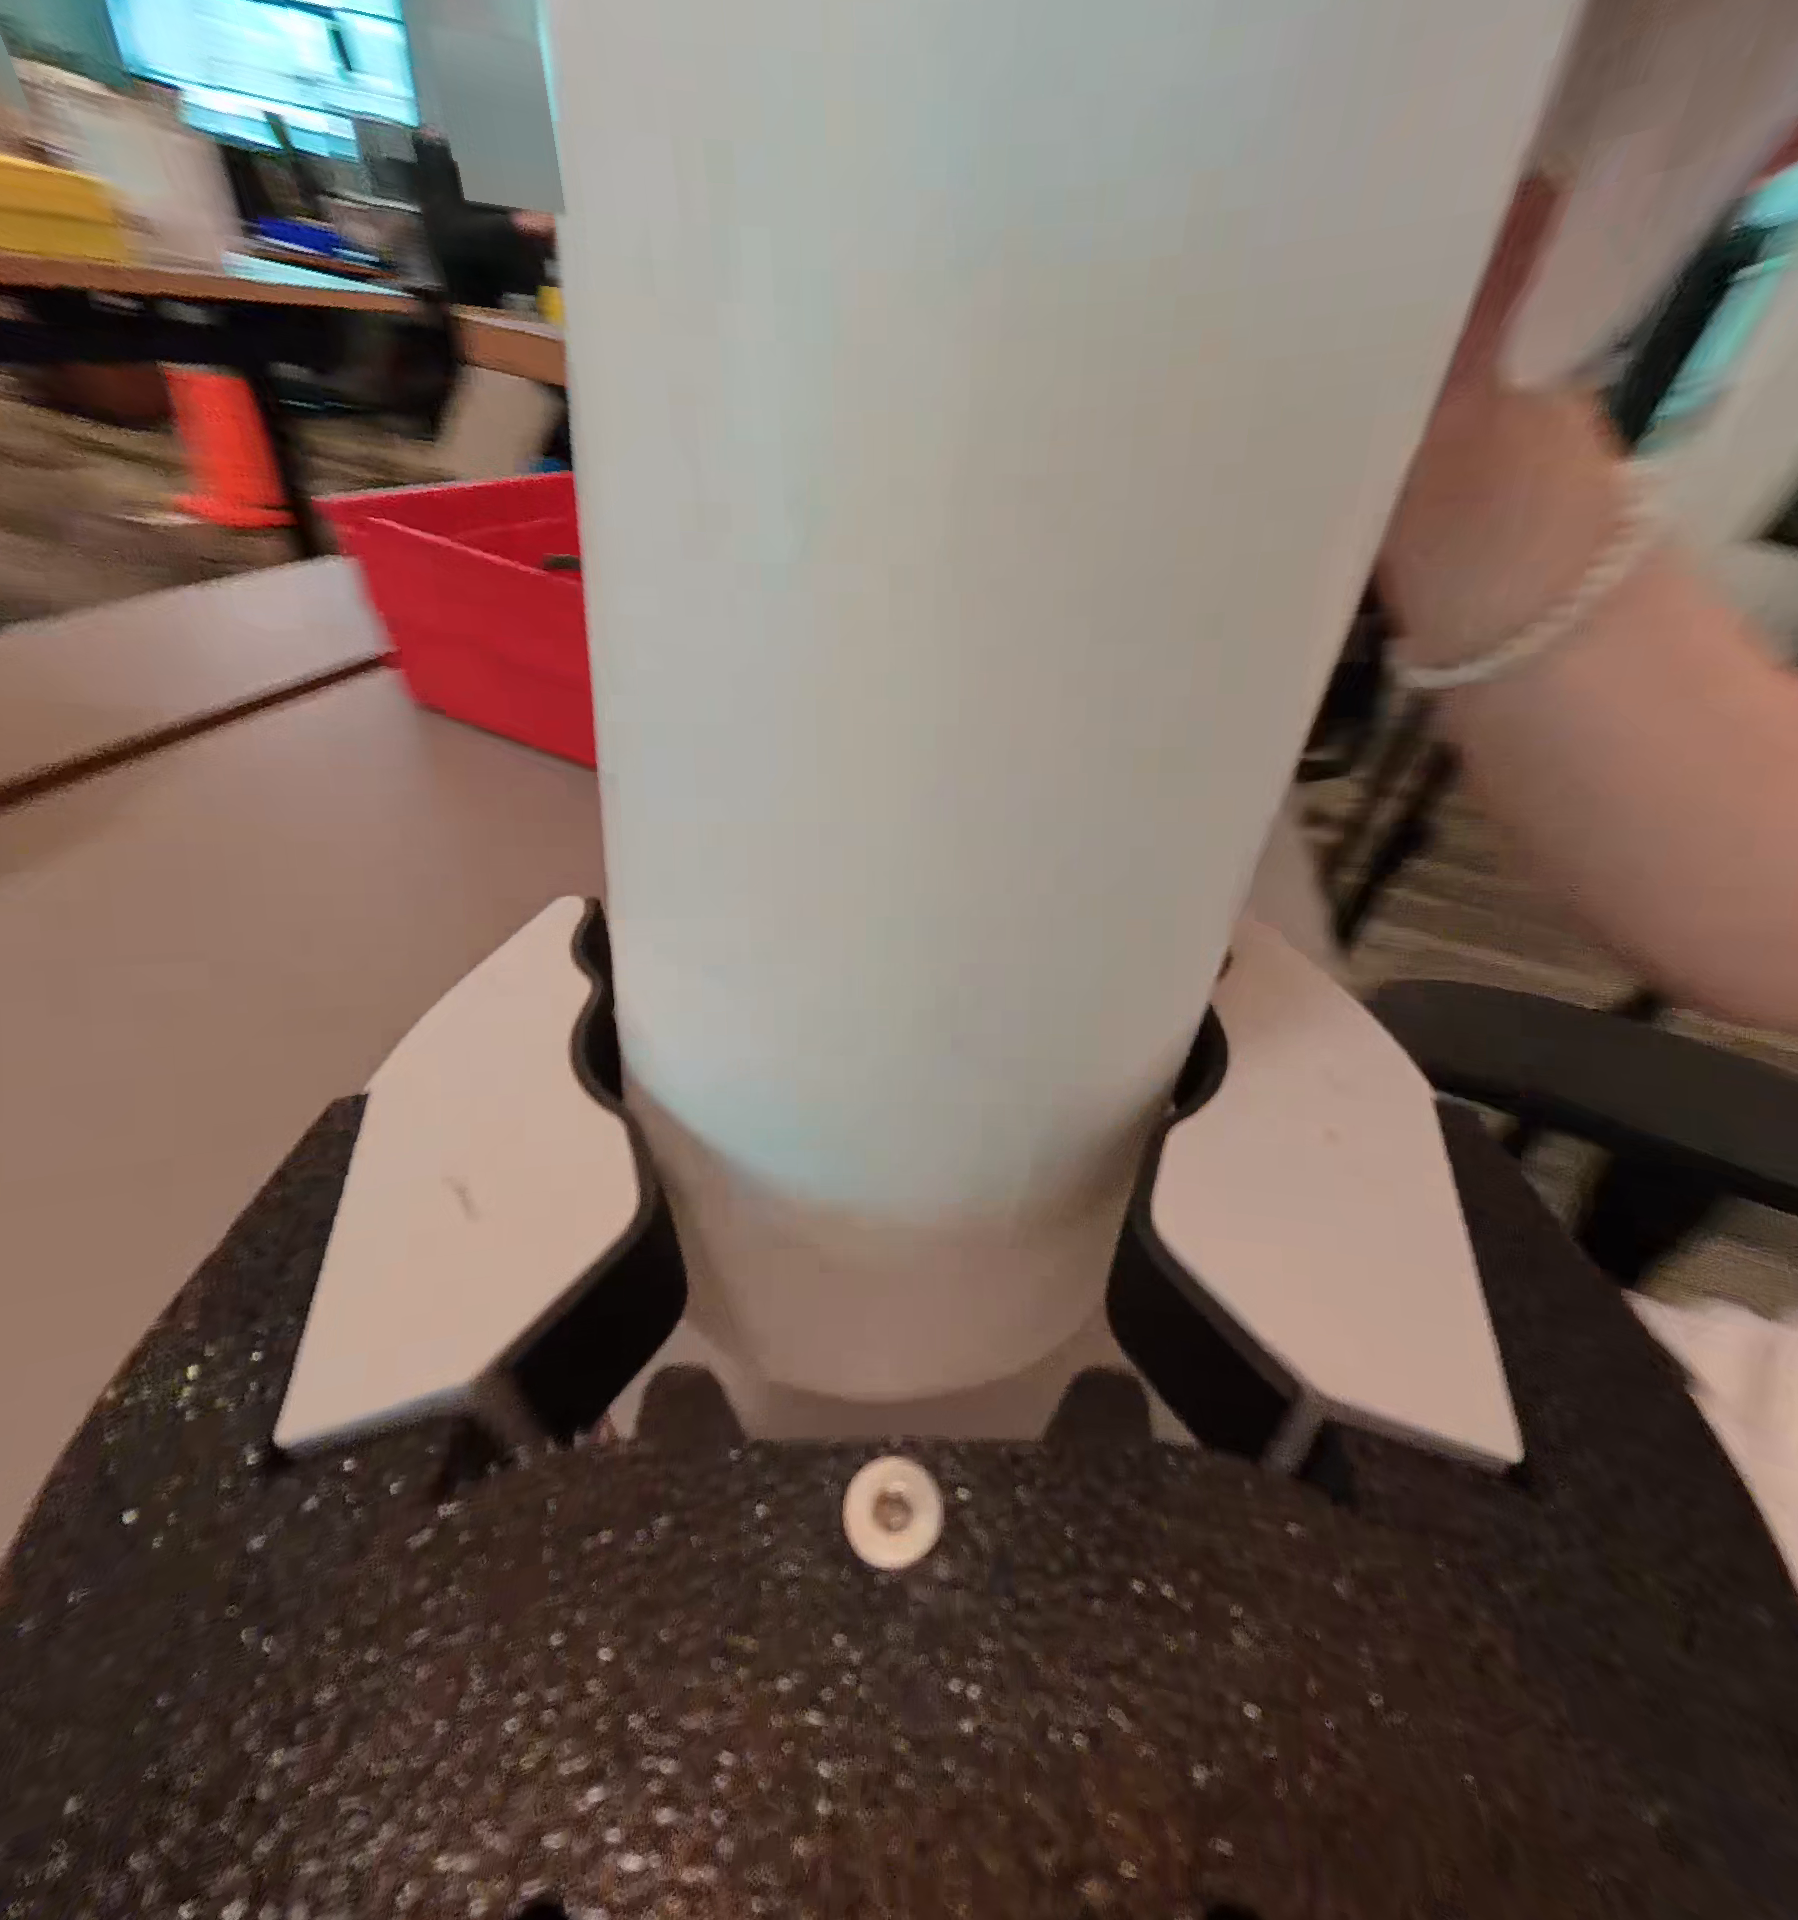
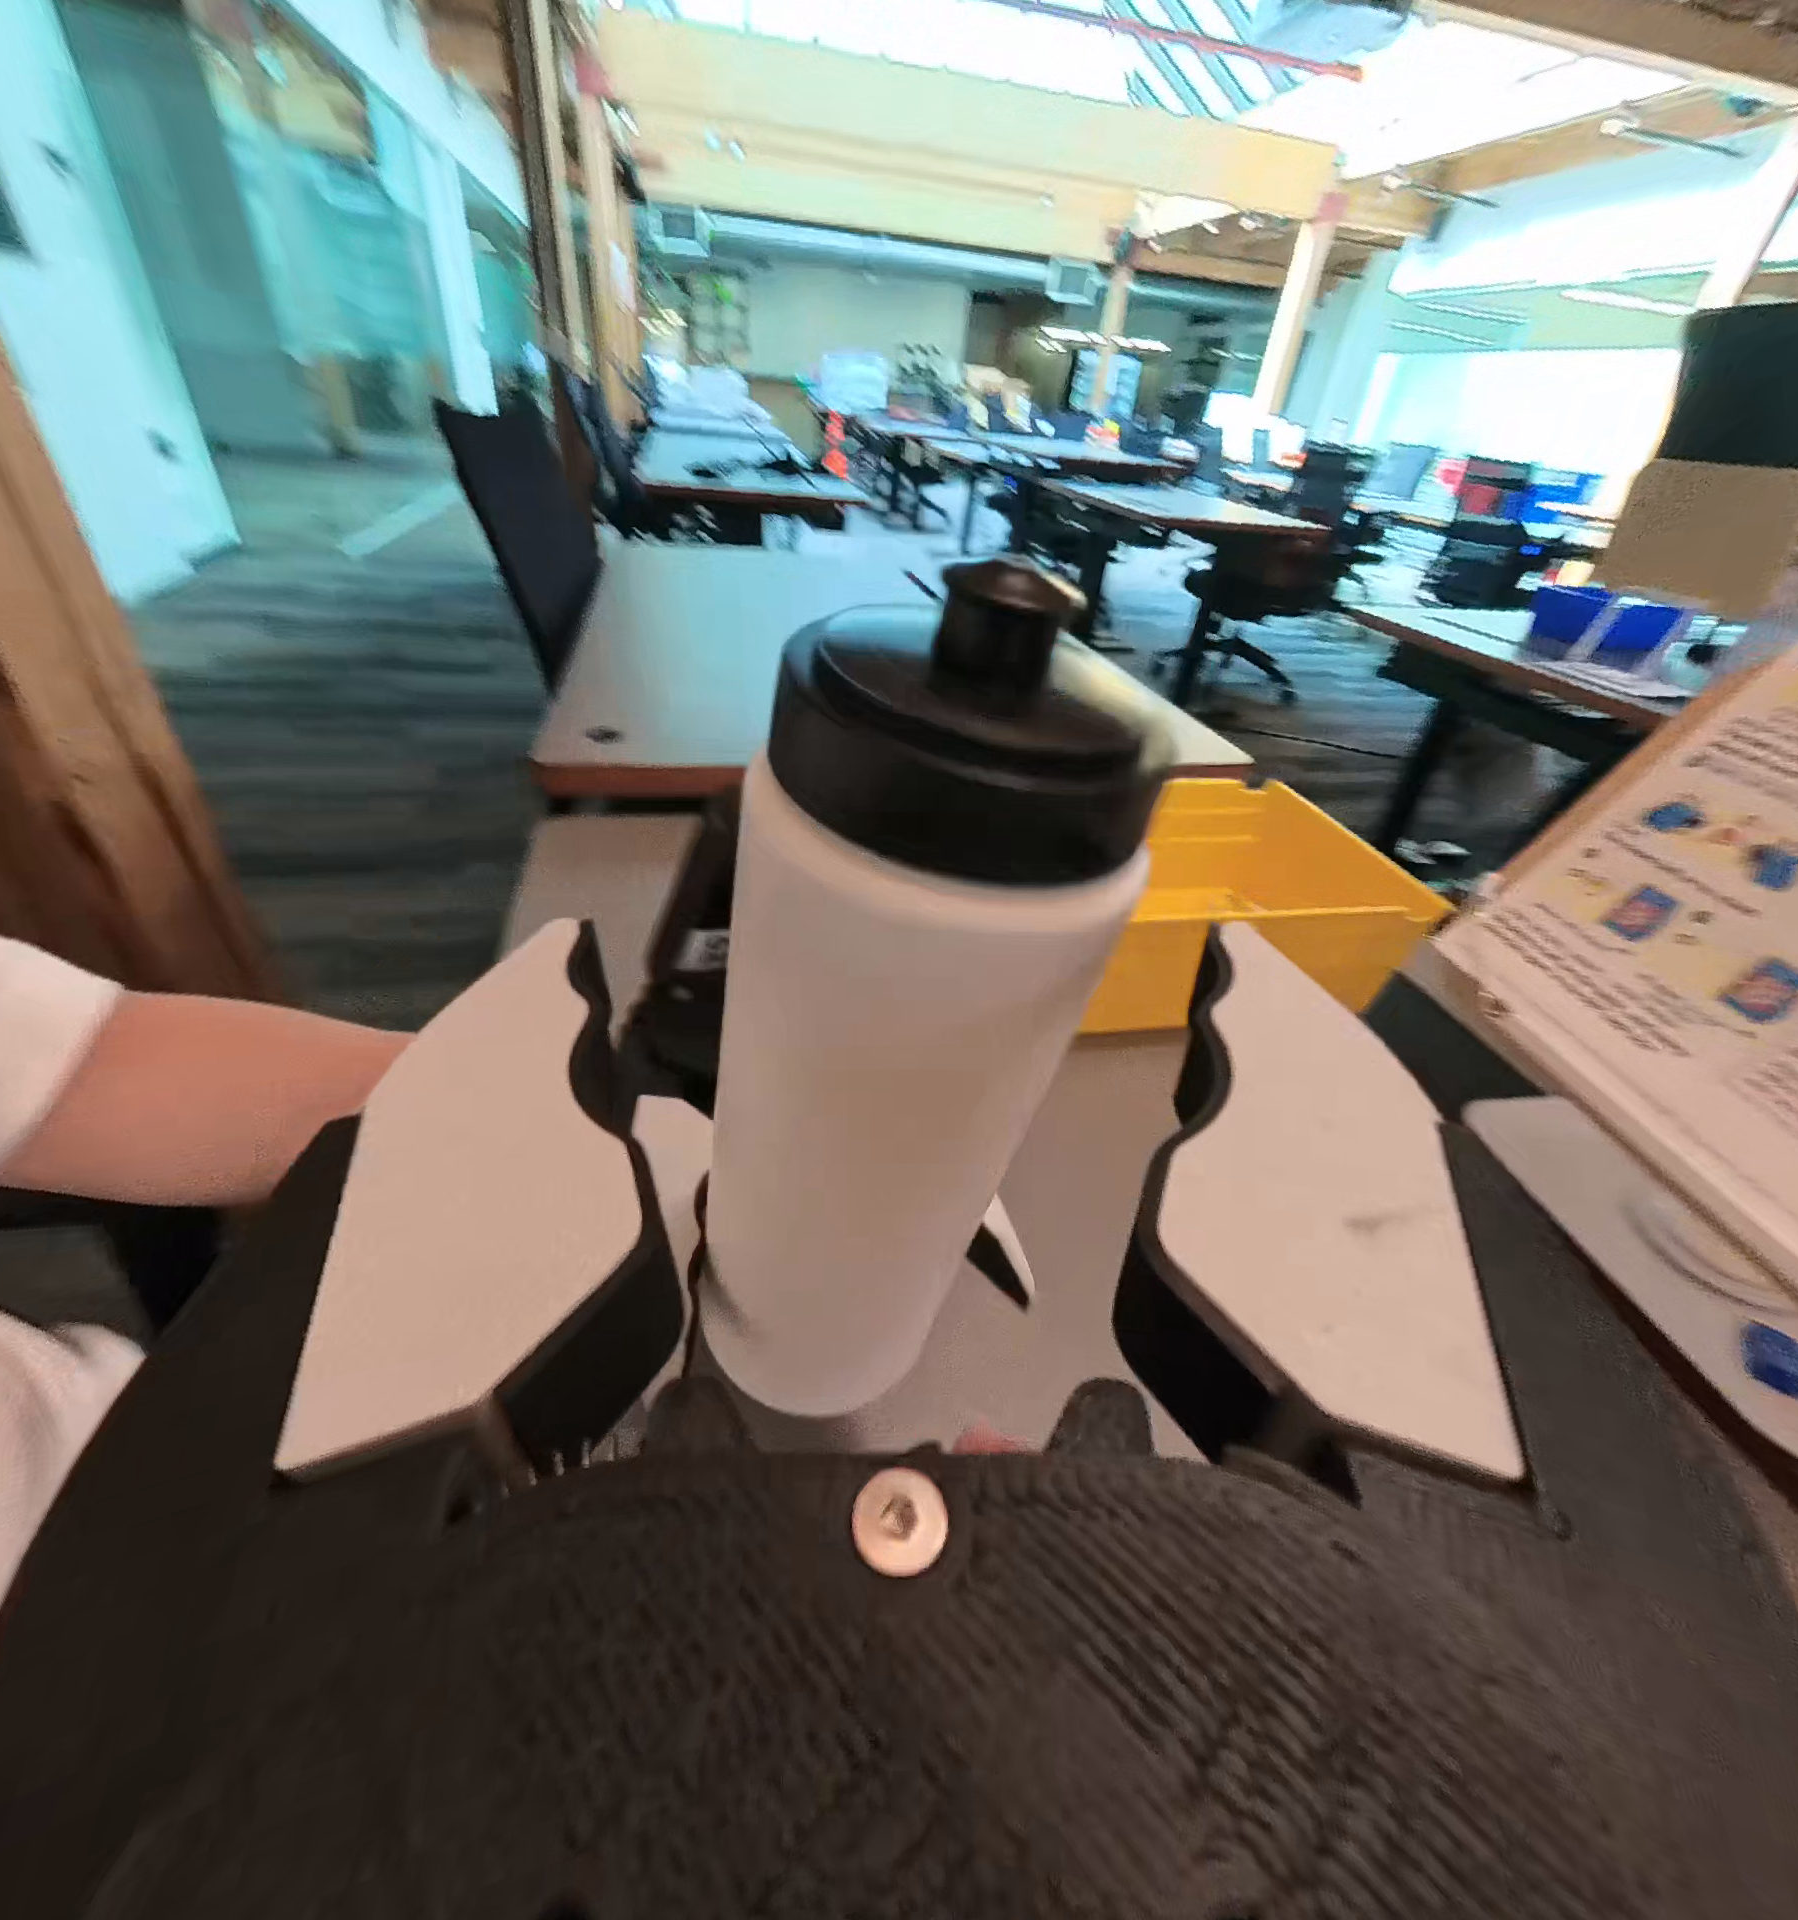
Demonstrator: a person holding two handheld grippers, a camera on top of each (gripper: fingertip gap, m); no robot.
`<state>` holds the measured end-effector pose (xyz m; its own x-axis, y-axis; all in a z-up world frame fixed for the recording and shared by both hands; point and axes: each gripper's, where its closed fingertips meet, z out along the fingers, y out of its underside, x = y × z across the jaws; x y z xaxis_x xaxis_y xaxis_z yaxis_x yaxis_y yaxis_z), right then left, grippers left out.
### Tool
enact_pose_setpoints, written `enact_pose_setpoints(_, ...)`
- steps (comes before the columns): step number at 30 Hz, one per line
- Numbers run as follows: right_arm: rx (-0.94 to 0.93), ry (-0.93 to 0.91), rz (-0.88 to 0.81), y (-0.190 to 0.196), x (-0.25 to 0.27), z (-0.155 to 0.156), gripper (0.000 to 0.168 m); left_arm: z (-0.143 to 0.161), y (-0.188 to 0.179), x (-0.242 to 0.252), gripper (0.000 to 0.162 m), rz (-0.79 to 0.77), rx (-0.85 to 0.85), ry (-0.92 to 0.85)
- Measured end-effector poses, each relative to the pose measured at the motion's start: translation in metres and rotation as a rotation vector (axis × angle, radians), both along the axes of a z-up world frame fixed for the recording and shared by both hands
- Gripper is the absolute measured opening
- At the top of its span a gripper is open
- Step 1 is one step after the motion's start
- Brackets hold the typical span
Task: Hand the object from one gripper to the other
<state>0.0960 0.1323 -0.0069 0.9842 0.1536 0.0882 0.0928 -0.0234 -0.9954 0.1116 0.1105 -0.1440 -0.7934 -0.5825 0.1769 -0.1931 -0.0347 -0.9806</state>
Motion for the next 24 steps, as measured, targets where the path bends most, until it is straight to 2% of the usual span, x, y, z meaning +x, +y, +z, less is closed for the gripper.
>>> enact_pose_setpoints(2, -0.032, -0.050, -0.111, 0.007, 0.008, -0.003, 0.110, 0.002, 0.009, 0.014, 0.104, 0.176, 0.078, -0.044)
enact_pose_setpoints(4, -0.005, -0.021, -0.243, 0.012, 0.019, 0.001, 0.121, 0.008, 0.016, 0.023, 0.104, 0.331, 0.139, -0.095)
enact_pose_setpoints(7, 0.017, 0.048, -0.389, 0.016, 0.030, -0.004, 0.102, 0.022, 0.032, 0.029, 0.104, 0.582, 0.218, -0.206)
enact_pose_setpoints(9, 0.064, 0.061, -0.370, 0.020, 0.024, -0.005, 0.091, 0.023, 0.043, 0.031, 0.104, 0.720, 0.264, -0.221)
enact_pose_setpoints(12, 0.045, 0.044, -0.303, 0.023, 0.022, -0.012, 0.089, 0.014, 0.049, 0.031, 0.104, 0.779, 0.322, -0.175)
enact_pose_setpoints(16, 0.074, 0.145, -0.222, 0.018, 0.026, -0.014, 0.088, 0.015, 0.054, 0.027, 0.104, 0.825, 0.403, -0.189)
enact_pose_setpoints(21, 0.088, 0.223, -0.182, 0.011, 0.033, -0.010, 0.088, 0.023, 0.044, 0.023, 0.102, 0.787, 0.432, -0.264)
enact_pose_setpoints(24, 0.058, 0.248, -0.162, 0.005, 0.037, -0.009, 0.088, 0.036, 0.021, 0.014, 0.104, 0.633, 0.423, -0.426)
